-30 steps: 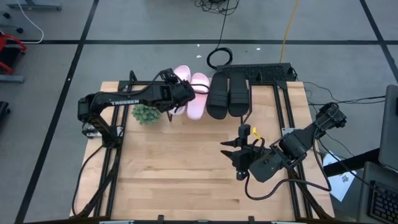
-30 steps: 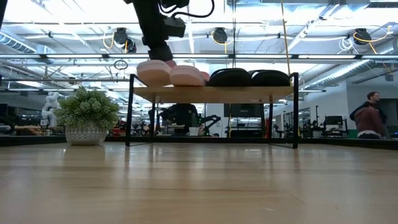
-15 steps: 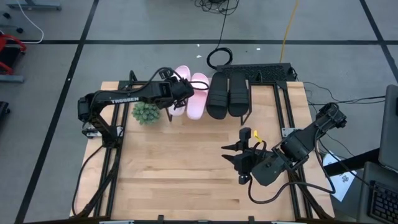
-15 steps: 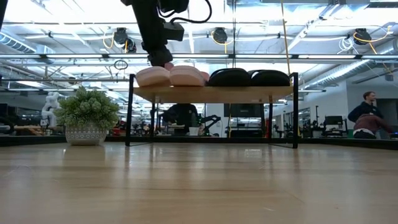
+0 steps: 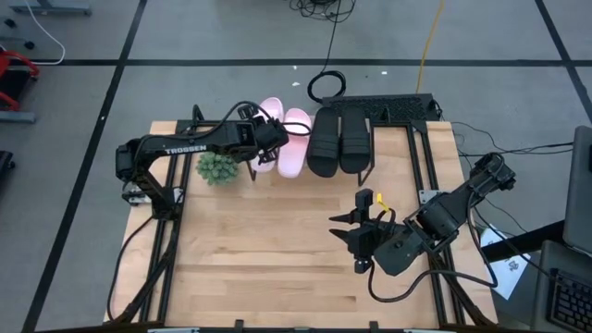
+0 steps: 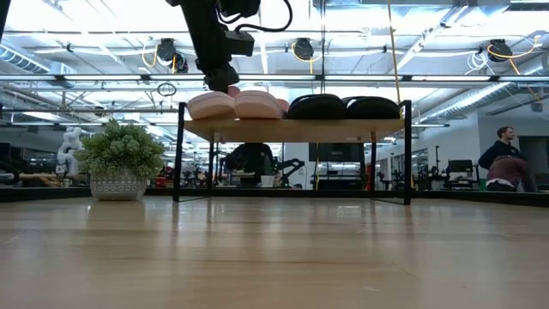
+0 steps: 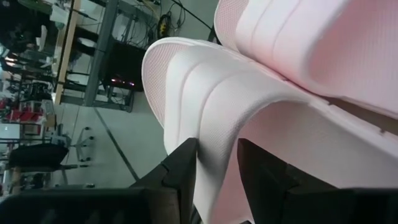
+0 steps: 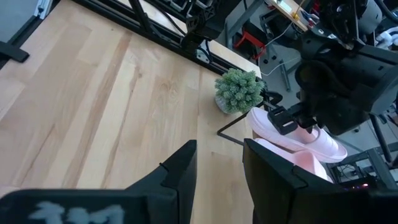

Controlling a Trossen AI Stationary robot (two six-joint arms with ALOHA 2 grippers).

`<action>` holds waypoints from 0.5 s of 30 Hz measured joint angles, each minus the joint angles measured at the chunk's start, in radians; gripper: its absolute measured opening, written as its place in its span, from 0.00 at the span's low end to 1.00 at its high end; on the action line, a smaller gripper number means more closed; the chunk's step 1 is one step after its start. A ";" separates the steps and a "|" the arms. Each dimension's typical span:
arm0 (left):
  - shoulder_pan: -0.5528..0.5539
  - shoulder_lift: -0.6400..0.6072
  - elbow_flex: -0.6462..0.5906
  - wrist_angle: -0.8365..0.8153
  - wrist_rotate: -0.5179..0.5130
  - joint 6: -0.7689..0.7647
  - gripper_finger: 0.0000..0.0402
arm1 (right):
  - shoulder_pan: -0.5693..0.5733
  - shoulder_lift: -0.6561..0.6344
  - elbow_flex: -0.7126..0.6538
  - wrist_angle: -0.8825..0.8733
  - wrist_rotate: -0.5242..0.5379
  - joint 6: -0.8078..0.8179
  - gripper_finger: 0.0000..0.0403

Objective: Pick and place slides into the shelf
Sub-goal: Put the pink slipper on the shelf

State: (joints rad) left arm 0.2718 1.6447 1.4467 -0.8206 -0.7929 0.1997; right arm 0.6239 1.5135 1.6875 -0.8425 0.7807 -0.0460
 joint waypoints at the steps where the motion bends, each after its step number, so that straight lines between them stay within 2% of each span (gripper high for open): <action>1: 0.000 0.000 0.000 -0.002 0.000 -0.004 0.29 | 0.000 0.000 0.000 0.000 0.000 0.000 0.29; 15: -0.026 0.000 0.000 -0.067 0.007 -0.088 0.29 | 0.000 0.000 0.000 0.000 0.000 0.000 0.29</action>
State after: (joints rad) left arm 0.2462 1.6447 1.4467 -0.8879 -0.7856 0.1116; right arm 0.6239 1.5135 1.6875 -0.8429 0.7803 -0.0456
